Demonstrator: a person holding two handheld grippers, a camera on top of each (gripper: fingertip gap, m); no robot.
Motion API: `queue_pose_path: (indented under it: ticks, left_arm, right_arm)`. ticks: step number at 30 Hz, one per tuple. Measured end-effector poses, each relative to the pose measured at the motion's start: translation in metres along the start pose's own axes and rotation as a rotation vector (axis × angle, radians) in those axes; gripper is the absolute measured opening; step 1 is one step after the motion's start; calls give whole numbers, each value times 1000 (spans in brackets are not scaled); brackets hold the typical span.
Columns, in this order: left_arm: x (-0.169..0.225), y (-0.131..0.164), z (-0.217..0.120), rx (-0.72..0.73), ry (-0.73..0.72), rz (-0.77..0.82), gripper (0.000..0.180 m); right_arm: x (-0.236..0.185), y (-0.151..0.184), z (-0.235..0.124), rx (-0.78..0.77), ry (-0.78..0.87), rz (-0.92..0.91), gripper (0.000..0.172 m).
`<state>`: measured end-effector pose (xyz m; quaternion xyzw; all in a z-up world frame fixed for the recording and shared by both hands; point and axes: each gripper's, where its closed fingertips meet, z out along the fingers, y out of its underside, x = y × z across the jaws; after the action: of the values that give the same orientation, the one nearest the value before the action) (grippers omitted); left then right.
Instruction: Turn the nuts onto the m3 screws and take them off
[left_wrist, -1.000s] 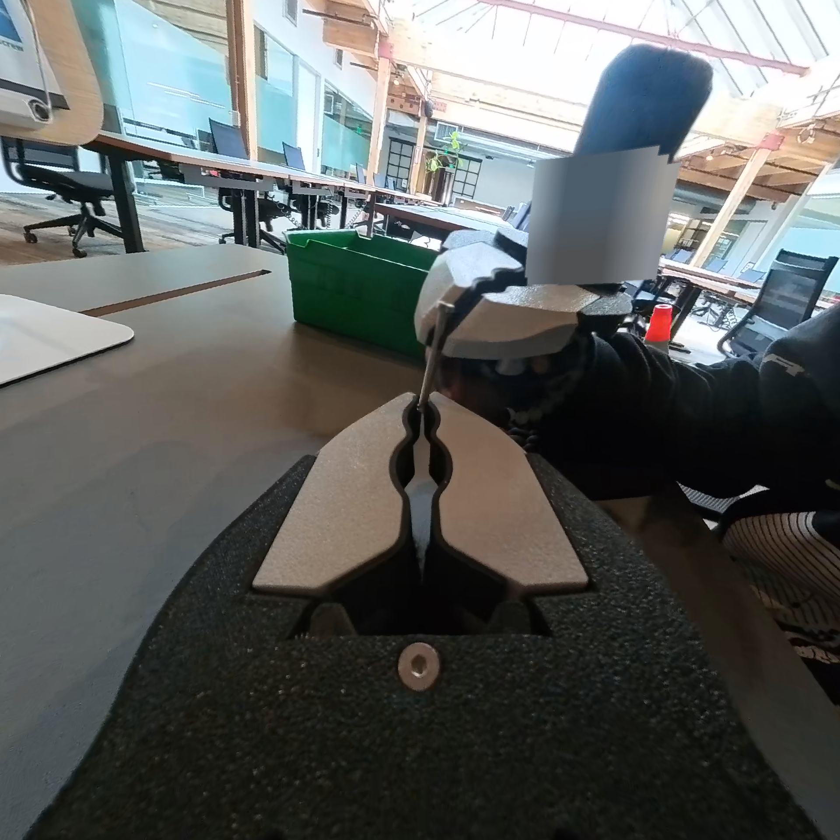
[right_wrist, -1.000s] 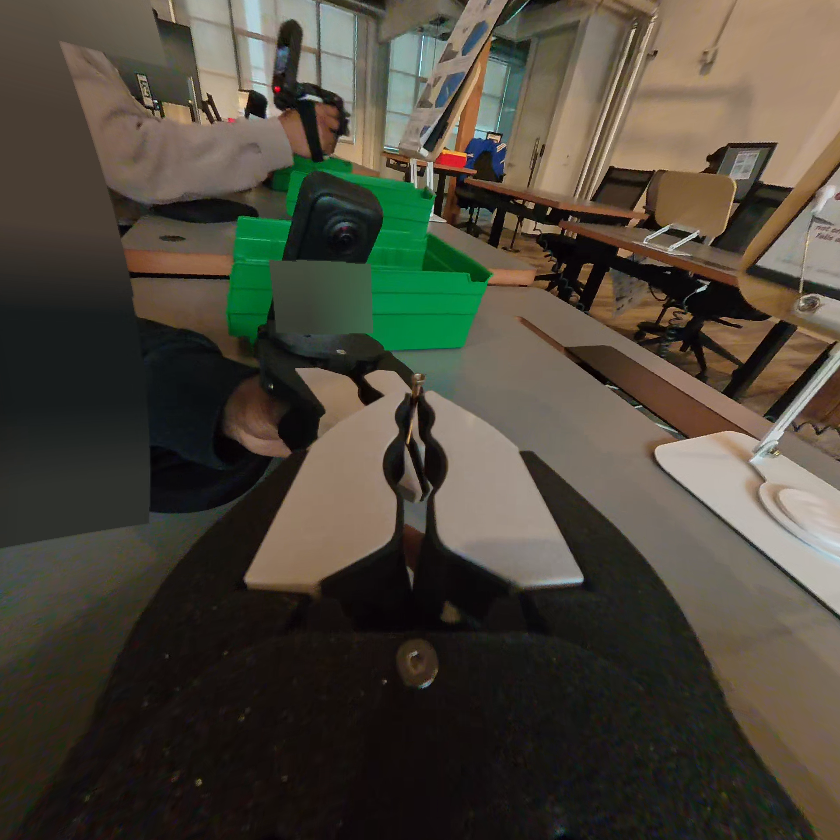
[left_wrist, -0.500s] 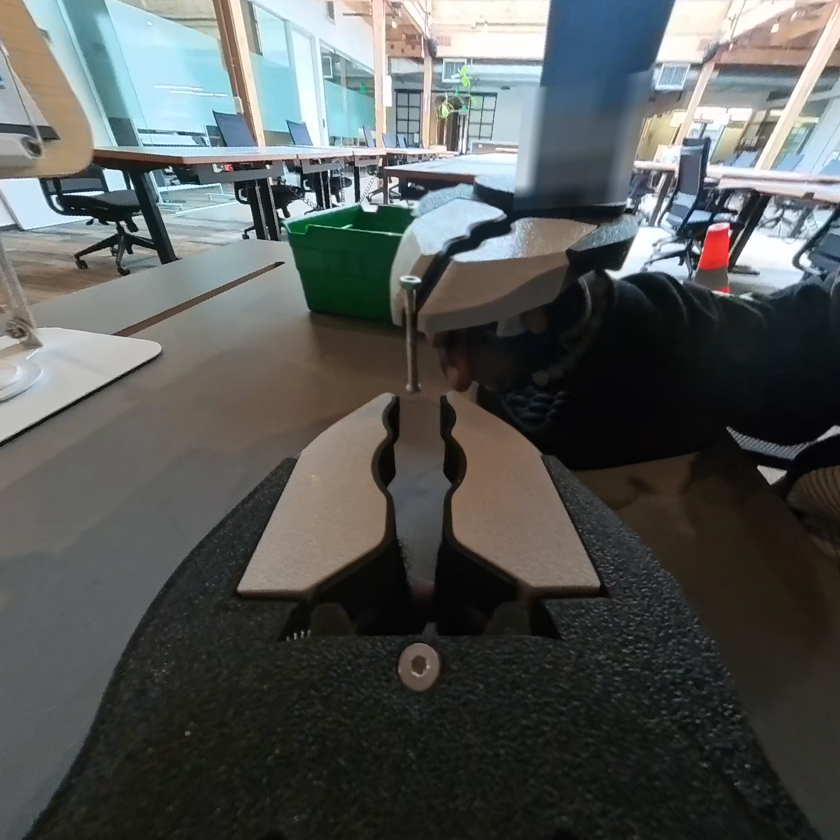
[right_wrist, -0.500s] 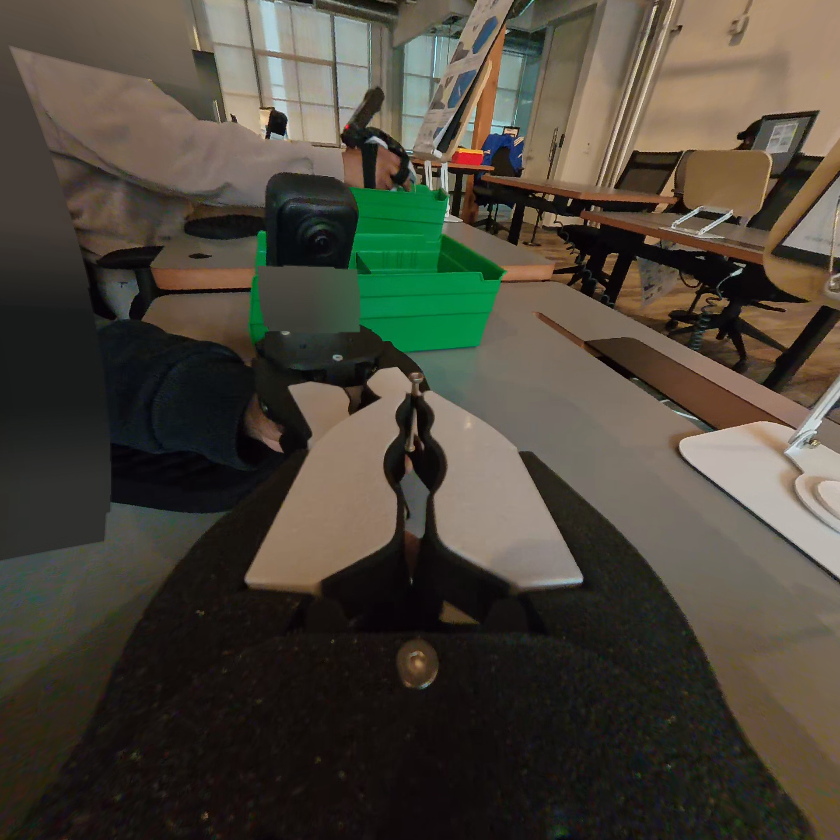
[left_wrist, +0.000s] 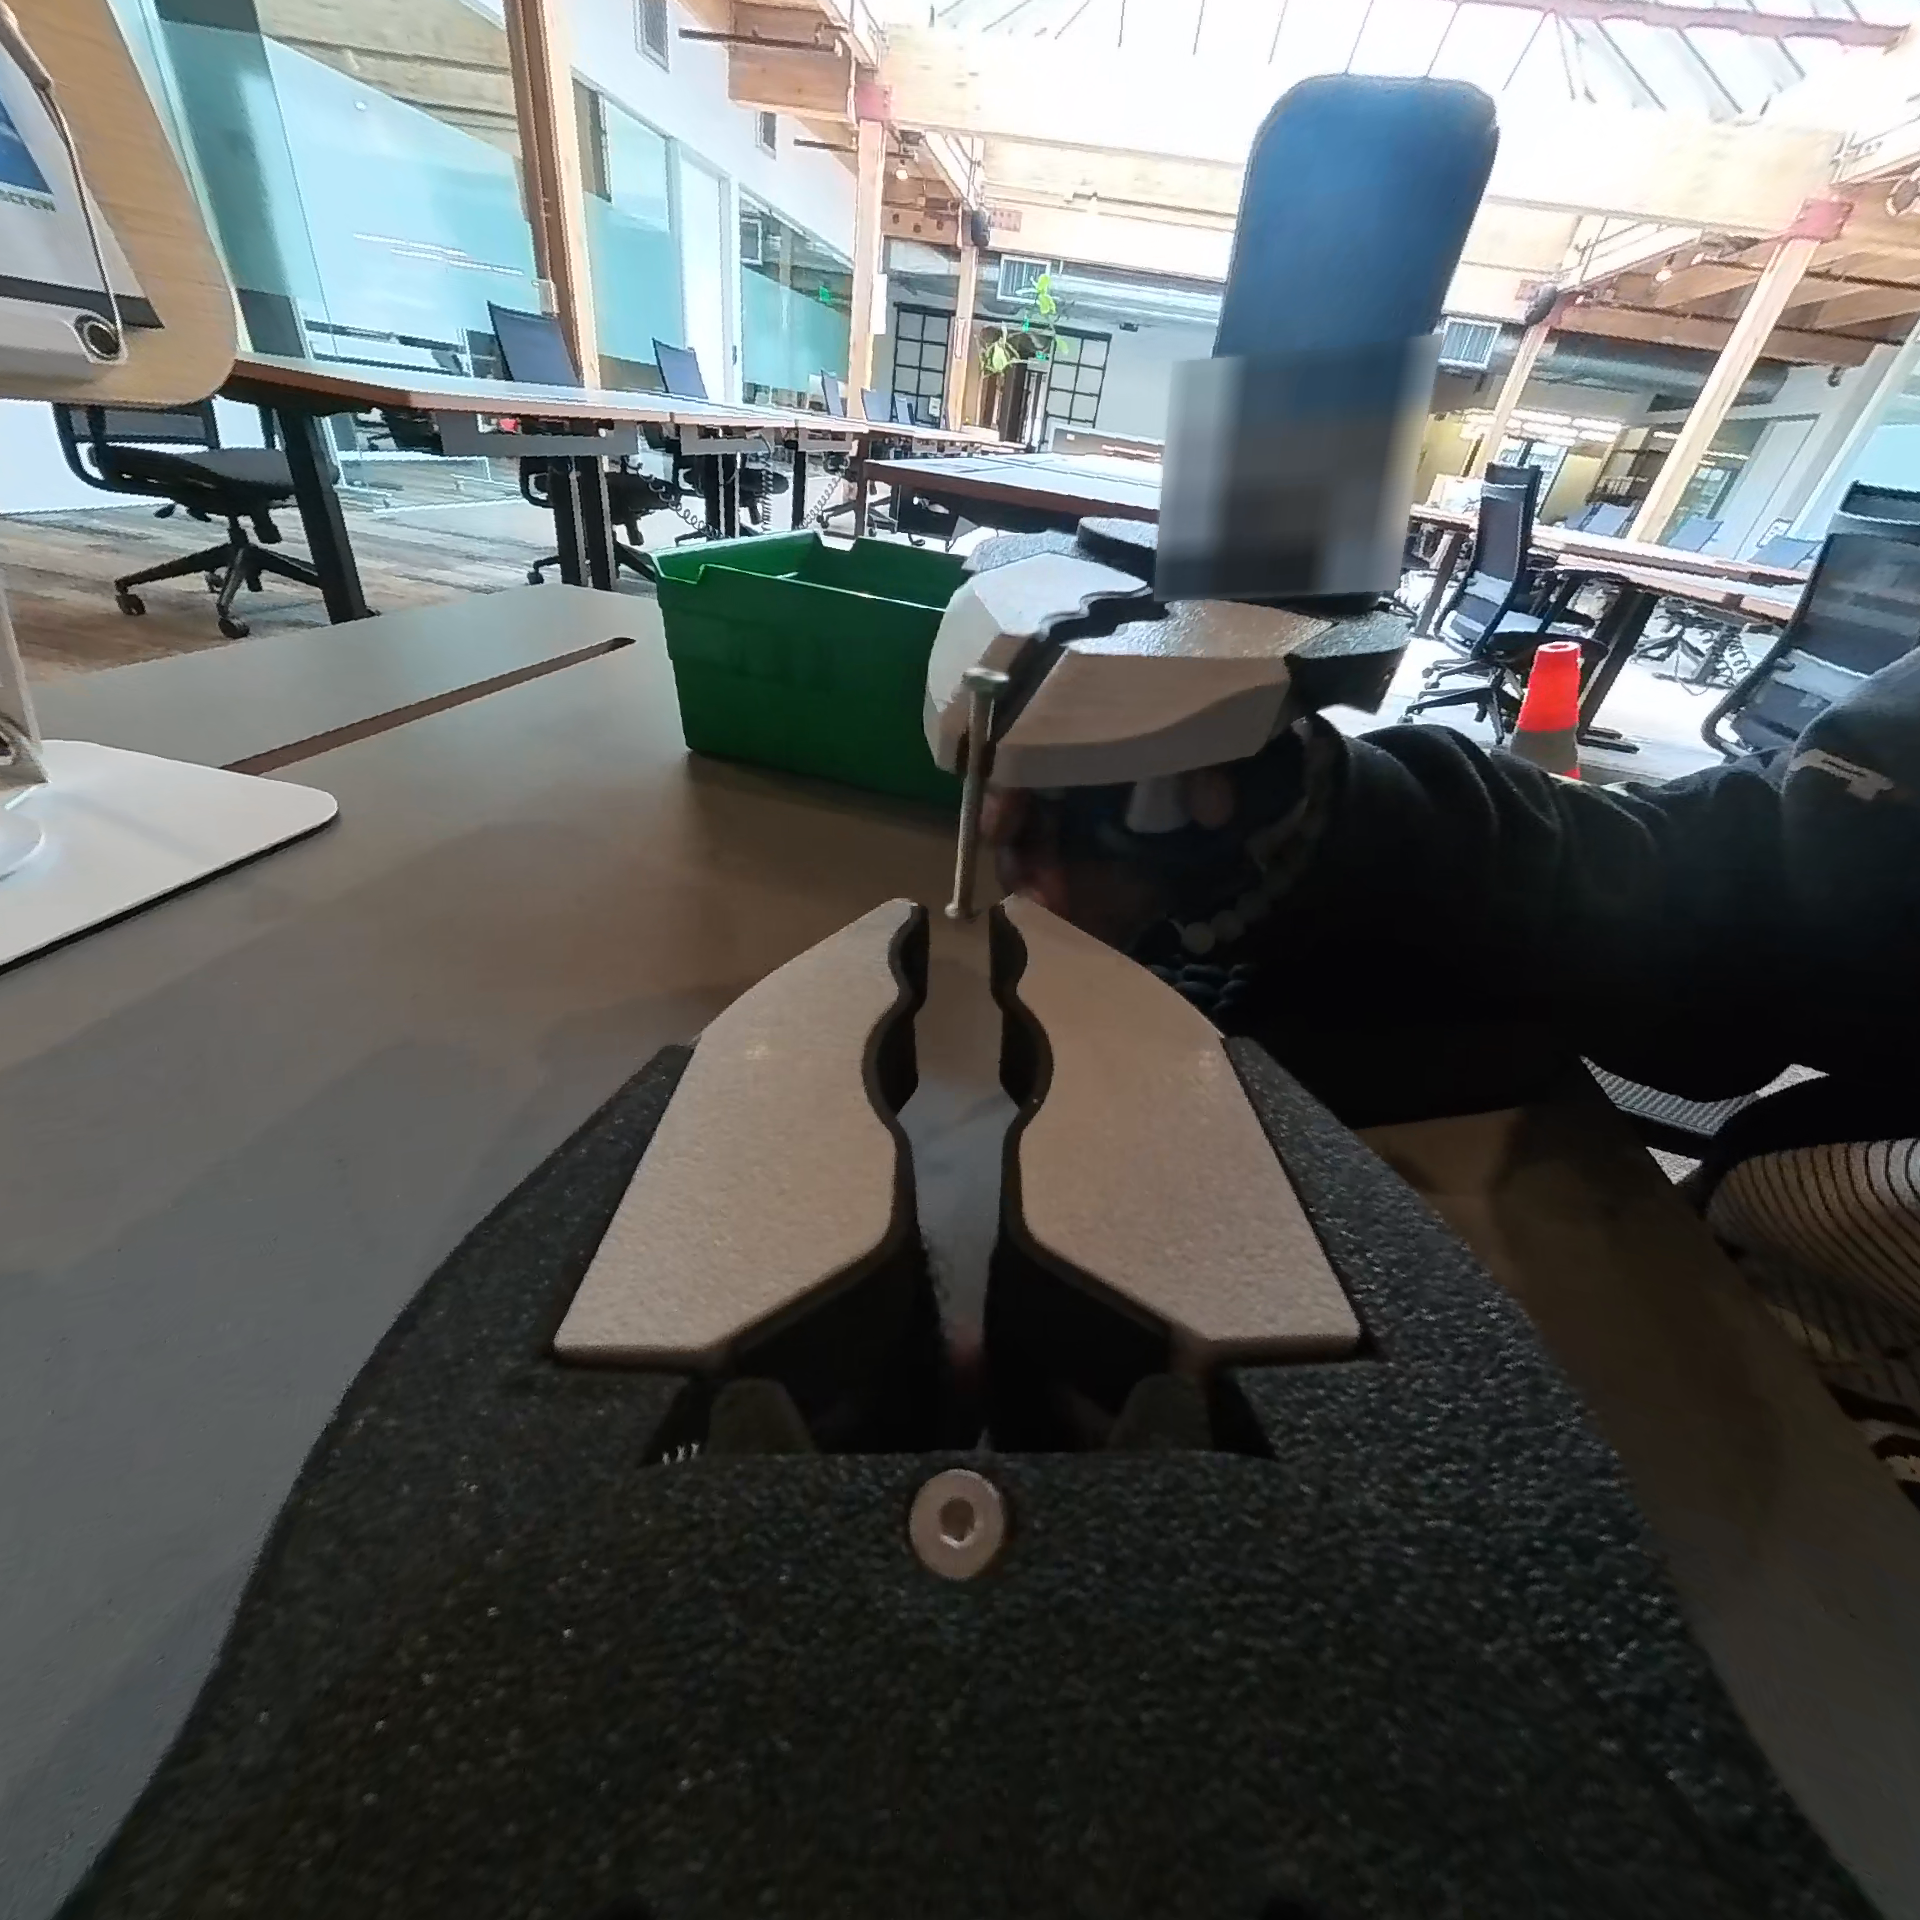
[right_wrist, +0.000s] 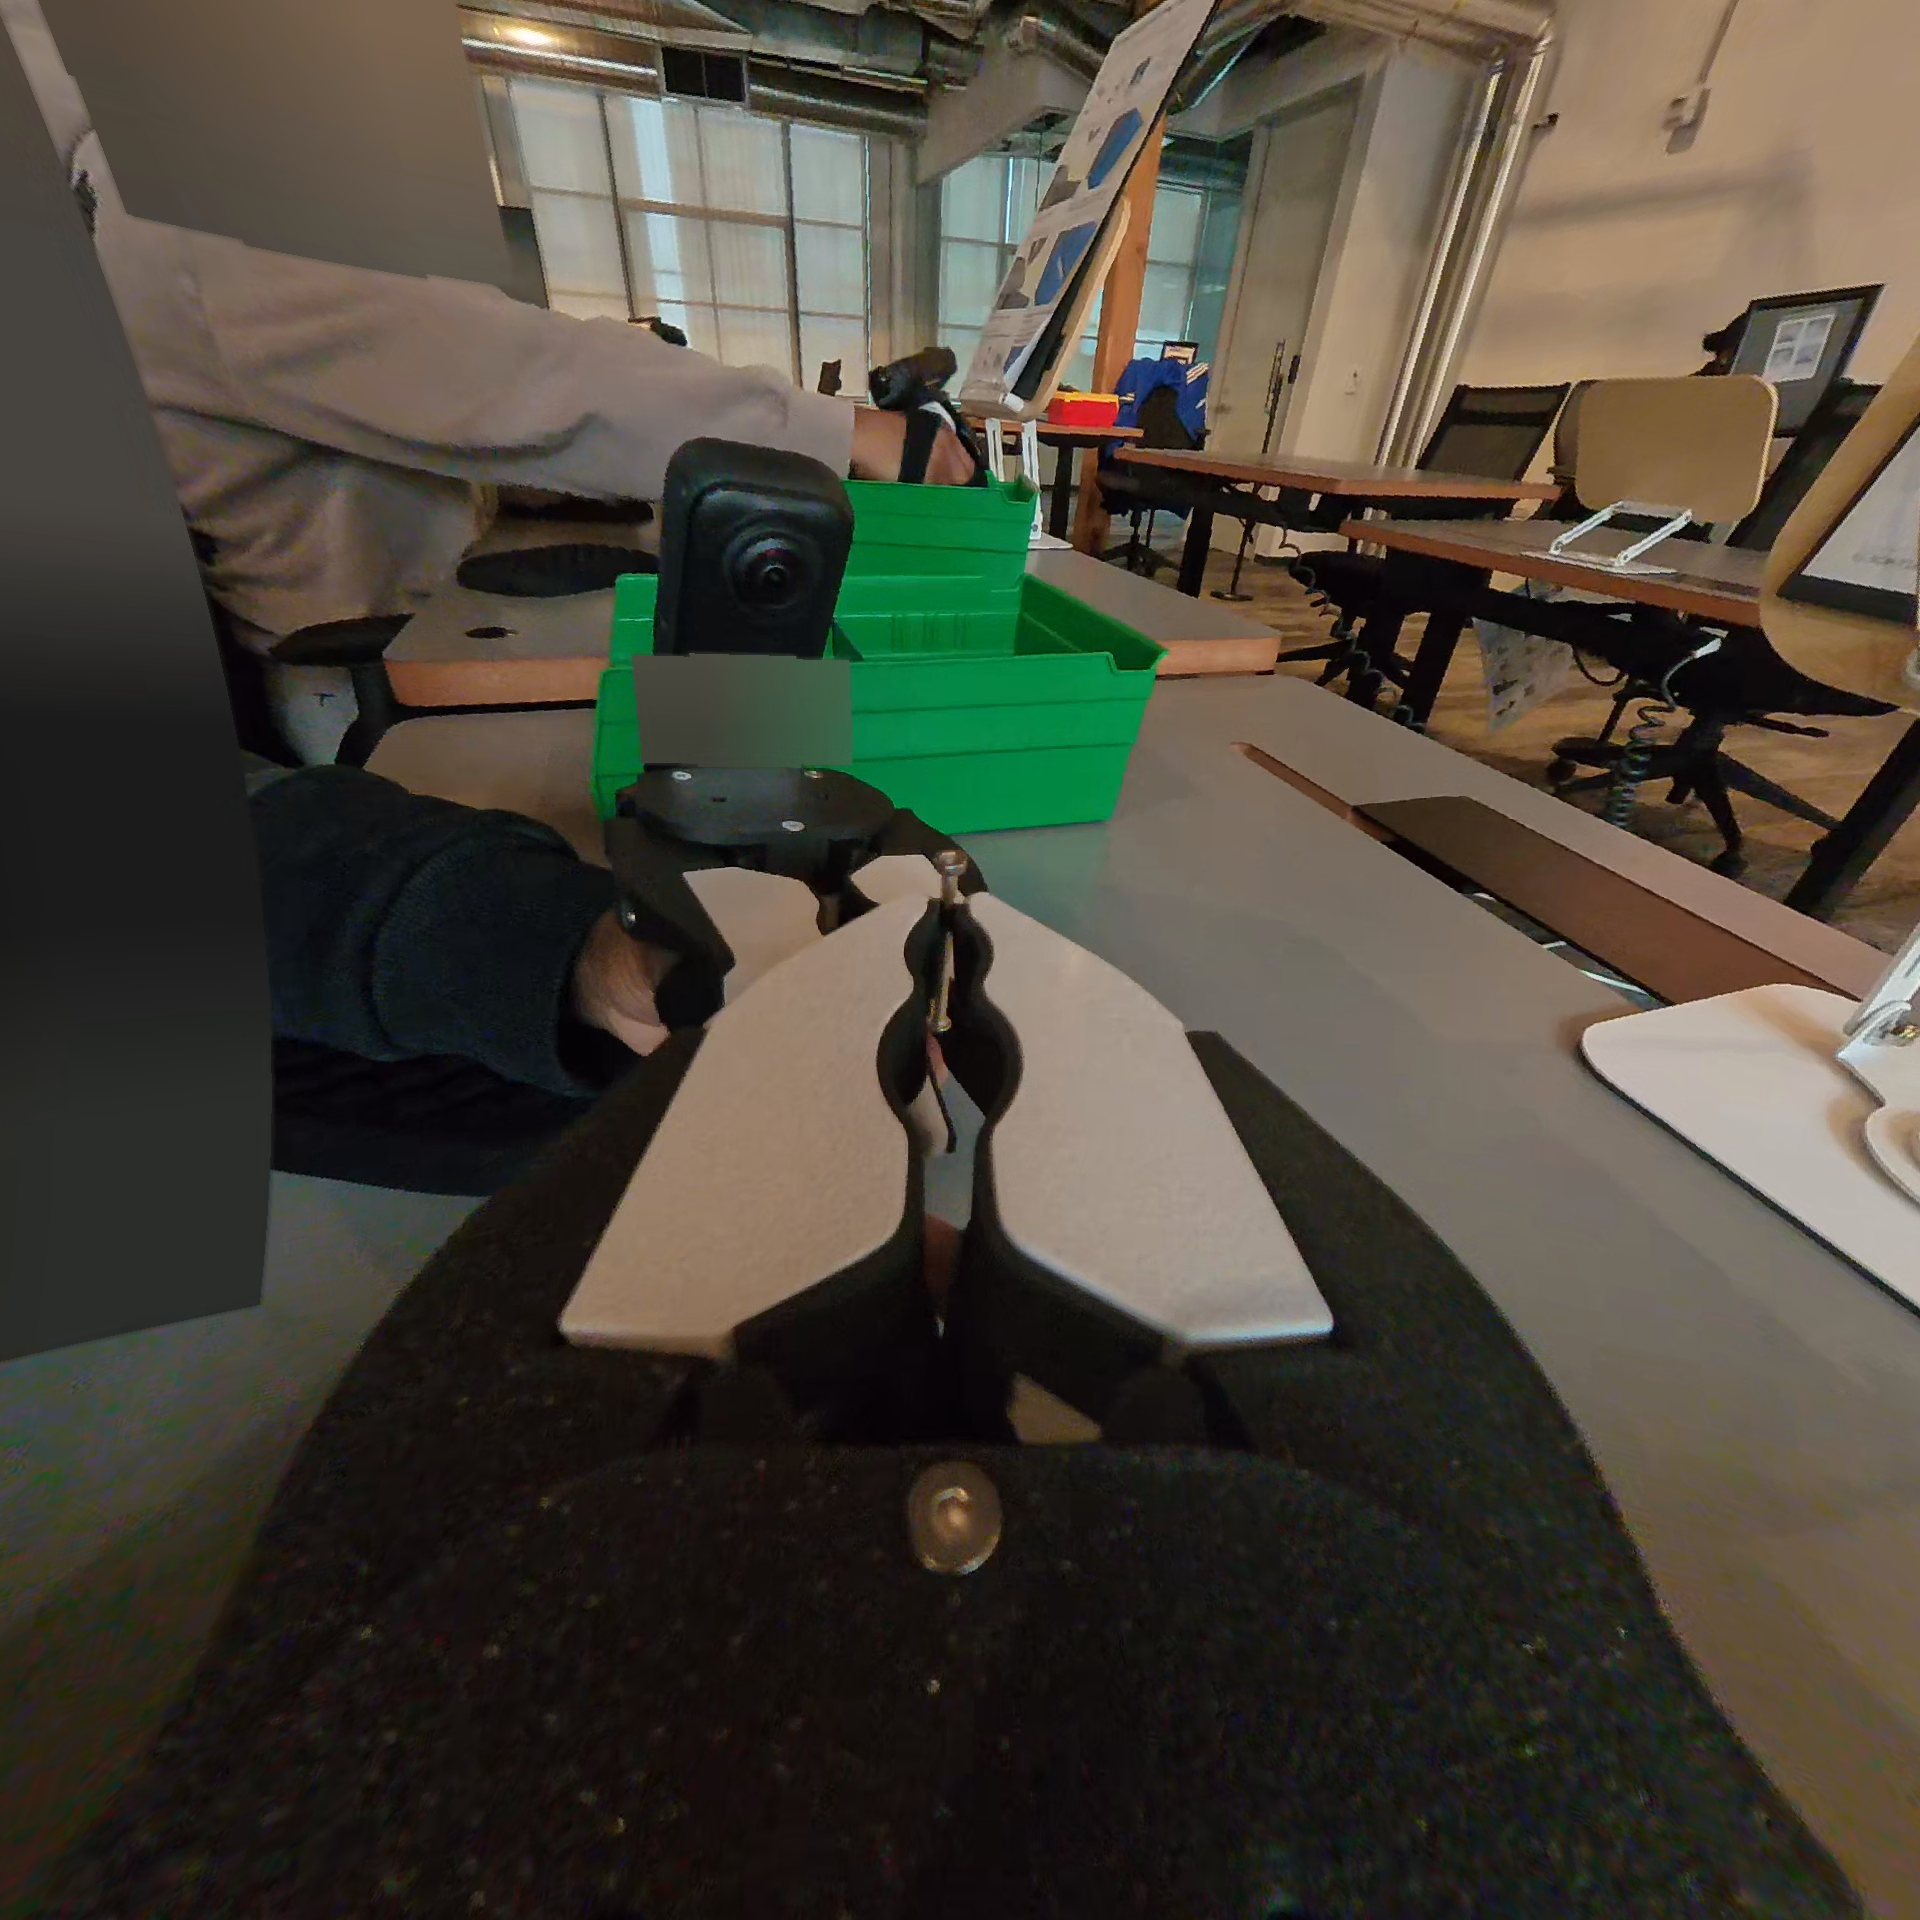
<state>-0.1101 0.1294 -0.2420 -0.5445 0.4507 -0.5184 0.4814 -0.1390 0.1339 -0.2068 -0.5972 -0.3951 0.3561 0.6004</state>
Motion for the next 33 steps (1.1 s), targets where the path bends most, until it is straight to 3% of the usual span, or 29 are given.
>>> queue_pose_path:
  ticks: [16,27,33]
  left_arm:
    - [1,2,-1,-7,11,-4,2]
    - [2,3,-1,-8,25,-31,1]
    - [0,3,-1,-4,18,-36,1]
  right_arm:
    - [0,3,0,-10,-1,-8,1]
    - [3,0,-1,-9,28,-37,17]
    - [1,1,-1,-11,19,-55,2]
